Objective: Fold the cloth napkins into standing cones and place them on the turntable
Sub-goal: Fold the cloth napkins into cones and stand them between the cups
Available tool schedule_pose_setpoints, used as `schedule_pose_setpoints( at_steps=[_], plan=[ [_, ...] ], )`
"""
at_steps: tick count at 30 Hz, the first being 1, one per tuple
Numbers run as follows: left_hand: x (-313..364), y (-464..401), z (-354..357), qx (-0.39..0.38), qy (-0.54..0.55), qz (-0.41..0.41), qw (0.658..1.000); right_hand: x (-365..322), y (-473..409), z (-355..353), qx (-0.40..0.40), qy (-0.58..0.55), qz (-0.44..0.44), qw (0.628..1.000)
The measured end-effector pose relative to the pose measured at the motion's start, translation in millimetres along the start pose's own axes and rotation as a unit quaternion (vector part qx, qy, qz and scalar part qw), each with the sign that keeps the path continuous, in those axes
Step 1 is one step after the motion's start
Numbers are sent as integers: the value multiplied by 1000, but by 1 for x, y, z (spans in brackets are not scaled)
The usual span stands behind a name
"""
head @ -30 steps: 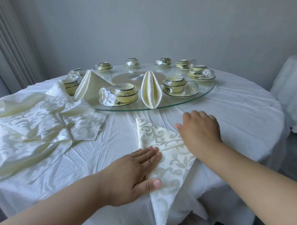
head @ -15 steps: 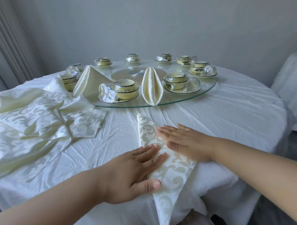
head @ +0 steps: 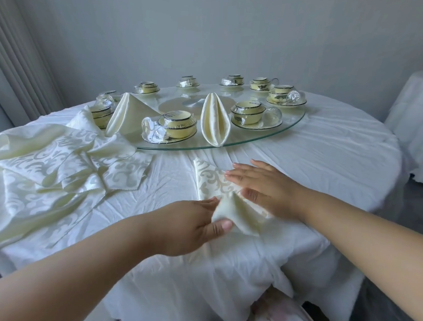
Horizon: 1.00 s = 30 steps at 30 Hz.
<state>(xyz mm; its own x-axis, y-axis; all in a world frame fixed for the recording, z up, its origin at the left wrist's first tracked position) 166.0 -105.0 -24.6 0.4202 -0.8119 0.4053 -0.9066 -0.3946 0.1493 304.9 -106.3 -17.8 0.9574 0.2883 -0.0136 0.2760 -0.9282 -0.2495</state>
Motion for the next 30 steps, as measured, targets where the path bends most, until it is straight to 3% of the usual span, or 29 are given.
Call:
schedule_pose_setpoints(
  at_steps=[2, 4, 6, 14, 17, 23, 27, 30],
  plan=[
    [-9, -2, -15, 46, 72, -75, 994, 5, 6, -17, 93, -198, 35, 975],
    [-21, -7, -31, 102, 145, -111, 978, 16, 10, -12, 54, -408, 86, 907],
    [-33, -17, -39, 137, 238, -113, 955, 20, 15, -3, -24, -446, 100, 889],
    [-61, -40, -46, 200, 441, -175, 857, 45, 8, -2, -18, -343, 211, 915],
    [-66, -43, -43, 195, 460, -196, 844, 49, 1, 0, -39, -294, 251, 921],
    [-79, -44, -39, 314, 360, -258, 840, 54, -5, 2, -81, -207, 324, 920],
    [-76, -45, -45, 345, 230, -289, 863, 55, -4, 4, -93, -115, 341, 929],
    [-75, -42, -41, 378, 194, -308, 851, 52, -5, 3, -85, -30, 335, 938]
  ],
)
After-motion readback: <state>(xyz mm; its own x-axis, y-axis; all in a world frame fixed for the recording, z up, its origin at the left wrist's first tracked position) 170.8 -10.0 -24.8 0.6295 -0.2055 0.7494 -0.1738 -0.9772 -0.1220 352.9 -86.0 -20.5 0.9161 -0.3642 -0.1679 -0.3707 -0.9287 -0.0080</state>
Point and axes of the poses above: each hand's wrist, its own y-axis away from the middle knuckle, its own z-axis out of the palm, x = y × z, the point moved 8 cm from there along -y, towards the middle knuckle, and after that the axes turned 9 degrees about y, right-handed, at the moved point
